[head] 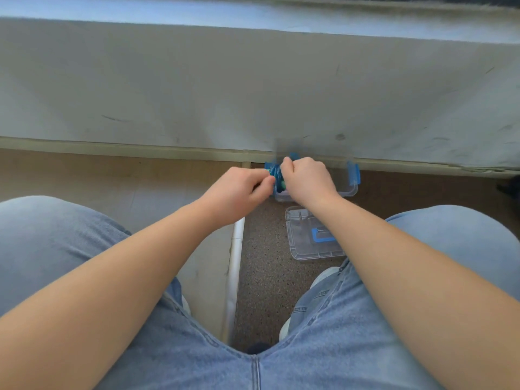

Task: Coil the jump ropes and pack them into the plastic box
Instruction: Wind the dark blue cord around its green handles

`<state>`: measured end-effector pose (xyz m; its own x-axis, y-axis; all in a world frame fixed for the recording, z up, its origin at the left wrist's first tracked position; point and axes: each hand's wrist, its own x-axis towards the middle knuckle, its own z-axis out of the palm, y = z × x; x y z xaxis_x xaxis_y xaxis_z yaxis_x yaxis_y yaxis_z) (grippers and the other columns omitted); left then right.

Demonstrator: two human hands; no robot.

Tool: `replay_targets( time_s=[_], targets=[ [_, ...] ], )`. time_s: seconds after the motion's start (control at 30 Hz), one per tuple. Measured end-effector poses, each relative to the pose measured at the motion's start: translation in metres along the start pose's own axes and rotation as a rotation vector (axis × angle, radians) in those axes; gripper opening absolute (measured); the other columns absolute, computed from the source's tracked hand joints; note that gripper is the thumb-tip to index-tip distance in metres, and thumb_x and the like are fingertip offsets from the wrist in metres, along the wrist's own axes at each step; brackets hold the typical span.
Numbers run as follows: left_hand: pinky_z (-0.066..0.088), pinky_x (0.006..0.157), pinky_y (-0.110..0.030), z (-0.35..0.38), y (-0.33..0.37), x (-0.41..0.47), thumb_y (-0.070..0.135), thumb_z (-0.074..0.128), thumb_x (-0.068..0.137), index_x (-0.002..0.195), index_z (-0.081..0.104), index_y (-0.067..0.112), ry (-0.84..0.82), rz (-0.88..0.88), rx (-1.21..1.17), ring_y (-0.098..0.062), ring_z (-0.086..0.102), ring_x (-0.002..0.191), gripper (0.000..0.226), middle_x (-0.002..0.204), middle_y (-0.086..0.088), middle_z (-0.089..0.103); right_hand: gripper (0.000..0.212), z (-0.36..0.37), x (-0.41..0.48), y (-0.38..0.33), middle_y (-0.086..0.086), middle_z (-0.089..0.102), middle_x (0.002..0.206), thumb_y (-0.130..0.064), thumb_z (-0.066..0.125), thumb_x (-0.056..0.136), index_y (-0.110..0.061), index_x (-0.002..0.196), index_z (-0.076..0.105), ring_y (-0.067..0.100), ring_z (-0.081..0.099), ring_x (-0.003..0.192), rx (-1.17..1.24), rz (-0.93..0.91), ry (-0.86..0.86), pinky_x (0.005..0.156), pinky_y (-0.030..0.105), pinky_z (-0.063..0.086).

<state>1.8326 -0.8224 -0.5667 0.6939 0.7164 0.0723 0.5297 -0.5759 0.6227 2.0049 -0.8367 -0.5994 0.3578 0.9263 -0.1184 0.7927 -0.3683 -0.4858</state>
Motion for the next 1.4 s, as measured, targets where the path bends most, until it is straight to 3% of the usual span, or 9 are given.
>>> replay_targets(
  time_s=[0.27,0.4,0.5,0.63,0.83,1.0,1.13,1.27,1.4],
  targets=[
    [0.039,0.055,-0.024,-0.006,-0.001,0.002,0.014,0.048,0.088,0.064,0.055,0.017,0.025,-0.362,-0.407,-0.01,0.045,0.055,0.026,0.056,0.008,0.053,0.049,-0.011,-0.008,-0.014,0.007,0.046,0.065,-0.036,0.029,0.103,-0.018,0.06,0.043,0.036,0.053,0.076,-0.201,-0.23,-0.154,0.064,0.037,0.04],
    [0.041,0.065,-0.032,-0.007,-0.005,0.007,0.021,0.044,0.086,0.065,0.054,0.012,0.096,-0.561,-0.55,-0.018,0.049,0.063,0.024,0.061,0.001,0.056,0.04,-0.011,-0.014,-0.017,0.004,0.041,0.059,-0.023,0.036,0.105,-0.013,0.067,0.032,0.035,0.051,0.067,-0.207,-0.39,-0.039,0.06,0.039,0.048],
    [0.039,0.069,-0.038,-0.005,-0.005,0.011,0.034,0.045,0.08,0.074,0.049,0.017,0.127,-0.692,-0.585,-0.022,0.039,0.073,0.019,0.076,-0.005,0.043,0.045,-0.013,-0.016,-0.016,0.006,0.048,0.061,-0.036,0.033,0.106,-0.018,0.066,0.037,0.032,0.048,0.063,-0.23,-0.434,0.035,0.058,0.038,0.042],
    [0.061,0.081,-0.046,-0.004,-0.005,0.013,0.028,0.049,0.092,0.084,0.055,0.012,0.168,-0.836,-0.881,-0.026,0.065,0.088,0.019,0.086,-0.008,0.057,0.045,-0.007,-0.02,-0.013,0.008,0.055,0.059,-0.041,0.032,0.104,-0.019,0.067,0.04,0.037,0.056,0.06,-0.202,-0.558,0.11,0.055,0.037,0.035],
    [0.063,0.073,-0.044,0.002,-0.012,0.01,0.023,0.049,0.094,0.079,0.059,0.005,0.174,-0.854,-0.786,-0.03,0.069,0.09,0.025,0.093,-0.018,0.064,0.034,-0.001,-0.028,-0.018,0.007,0.065,0.082,-0.035,0.041,0.101,-0.015,0.09,0.066,0.034,0.065,0.076,-0.271,-0.412,0.196,0.055,0.034,0.044],
    [0.063,0.068,-0.039,0.006,-0.015,0.007,0.024,0.048,0.097,0.088,0.067,-0.004,0.203,-0.824,-0.688,-0.023,0.069,0.075,0.035,0.087,-0.015,0.068,0.042,-0.002,-0.038,-0.028,0.006,0.071,0.117,-0.017,0.046,0.093,-0.015,0.132,0.063,0.022,0.062,0.11,0.205,-0.485,-0.132,0.096,0.036,0.05],
    [0.063,0.073,-0.042,0.007,-0.015,0.007,0.025,0.051,0.096,0.089,0.072,0.002,0.225,-0.856,-0.783,-0.025,0.073,0.084,0.033,0.097,-0.021,0.072,0.032,0.002,-0.037,-0.026,-0.004,0.075,0.098,-0.035,0.051,0.096,-0.027,0.12,0.072,0.018,0.067,0.095,0.163,-0.455,-0.073,0.082,0.036,0.055],
    [0.06,0.083,-0.041,0.006,-0.009,0.01,0.007,0.048,0.096,0.113,0.064,0.002,0.264,-0.827,-1.09,-0.03,0.073,0.095,0.024,0.112,-0.023,0.067,0.024,-0.006,-0.025,-0.023,0.0,0.076,0.082,-0.028,0.057,0.094,-0.022,0.098,0.079,0.022,0.068,0.084,0.239,-0.272,0.024,0.078,0.037,0.054],
    [0.059,0.086,-0.029,0.0,-0.011,0.01,-0.012,0.051,0.092,0.119,0.06,0.002,0.287,-0.735,-1.194,-0.024,0.072,0.097,0.032,0.117,-0.02,0.065,0.02,-0.016,-0.021,-0.018,-0.001,0.078,0.09,-0.024,0.061,0.096,-0.018,0.102,0.079,0.012,0.068,0.087,0.376,-0.192,0.037,0.082,0.033,0.053]
  ],
)
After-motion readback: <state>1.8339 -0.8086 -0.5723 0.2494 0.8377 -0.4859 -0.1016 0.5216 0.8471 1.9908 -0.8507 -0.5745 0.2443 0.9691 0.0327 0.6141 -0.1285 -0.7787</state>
